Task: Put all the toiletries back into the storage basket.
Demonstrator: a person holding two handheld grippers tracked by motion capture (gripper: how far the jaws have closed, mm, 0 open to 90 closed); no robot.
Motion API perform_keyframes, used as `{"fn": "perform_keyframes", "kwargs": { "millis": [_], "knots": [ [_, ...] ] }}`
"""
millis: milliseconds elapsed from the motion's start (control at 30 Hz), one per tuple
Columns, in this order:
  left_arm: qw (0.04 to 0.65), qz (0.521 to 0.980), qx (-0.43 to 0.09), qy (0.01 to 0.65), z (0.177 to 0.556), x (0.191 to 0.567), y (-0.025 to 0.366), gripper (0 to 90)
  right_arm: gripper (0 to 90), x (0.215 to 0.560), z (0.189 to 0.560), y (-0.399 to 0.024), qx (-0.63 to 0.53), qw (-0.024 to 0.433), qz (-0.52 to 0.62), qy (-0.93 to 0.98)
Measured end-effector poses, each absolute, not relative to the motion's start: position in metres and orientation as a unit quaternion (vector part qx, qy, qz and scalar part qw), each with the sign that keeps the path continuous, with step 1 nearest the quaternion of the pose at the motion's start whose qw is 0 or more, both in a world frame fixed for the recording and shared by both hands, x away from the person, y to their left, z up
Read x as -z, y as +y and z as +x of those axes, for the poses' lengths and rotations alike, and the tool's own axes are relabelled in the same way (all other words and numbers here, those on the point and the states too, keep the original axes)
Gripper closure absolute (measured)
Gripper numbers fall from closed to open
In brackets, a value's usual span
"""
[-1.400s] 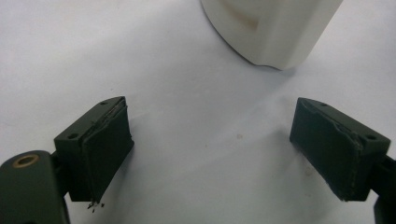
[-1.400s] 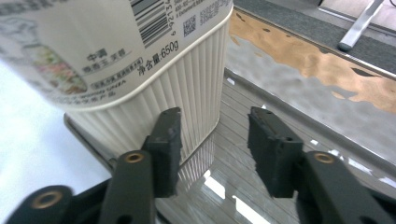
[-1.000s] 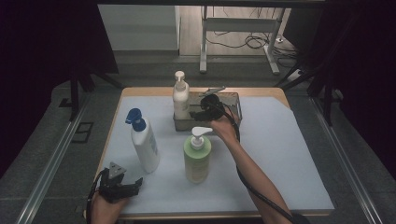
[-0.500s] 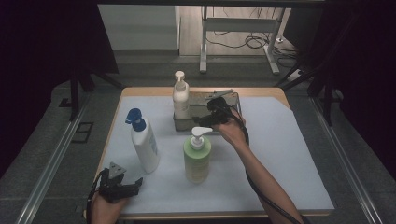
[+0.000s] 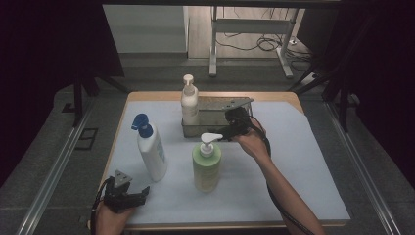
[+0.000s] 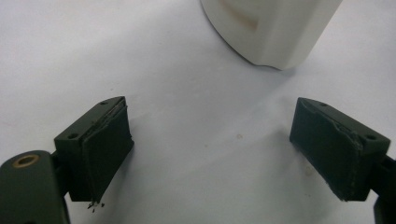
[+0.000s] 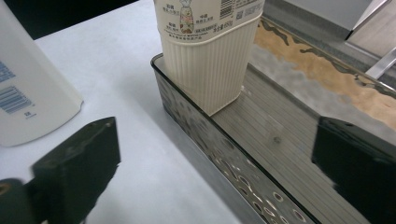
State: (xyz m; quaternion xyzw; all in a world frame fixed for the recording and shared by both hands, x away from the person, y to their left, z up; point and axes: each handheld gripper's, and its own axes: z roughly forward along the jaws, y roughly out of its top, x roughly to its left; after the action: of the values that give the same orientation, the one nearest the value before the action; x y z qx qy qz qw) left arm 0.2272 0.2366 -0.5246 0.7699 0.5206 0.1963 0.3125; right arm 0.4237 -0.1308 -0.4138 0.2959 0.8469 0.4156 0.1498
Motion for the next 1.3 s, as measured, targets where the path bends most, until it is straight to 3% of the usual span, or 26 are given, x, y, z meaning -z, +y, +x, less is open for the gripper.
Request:
{"fn": "perform_keyframes", "kwargs": {
  "millis": [1300],
  "knots": [
    [0.313,0.768,-0.198,0.522,0.227,0.525,0.236,12.4,0.0,0.419,0.354,-0.195,-0.429,0.122,0.276,0.852]
  ]
}}
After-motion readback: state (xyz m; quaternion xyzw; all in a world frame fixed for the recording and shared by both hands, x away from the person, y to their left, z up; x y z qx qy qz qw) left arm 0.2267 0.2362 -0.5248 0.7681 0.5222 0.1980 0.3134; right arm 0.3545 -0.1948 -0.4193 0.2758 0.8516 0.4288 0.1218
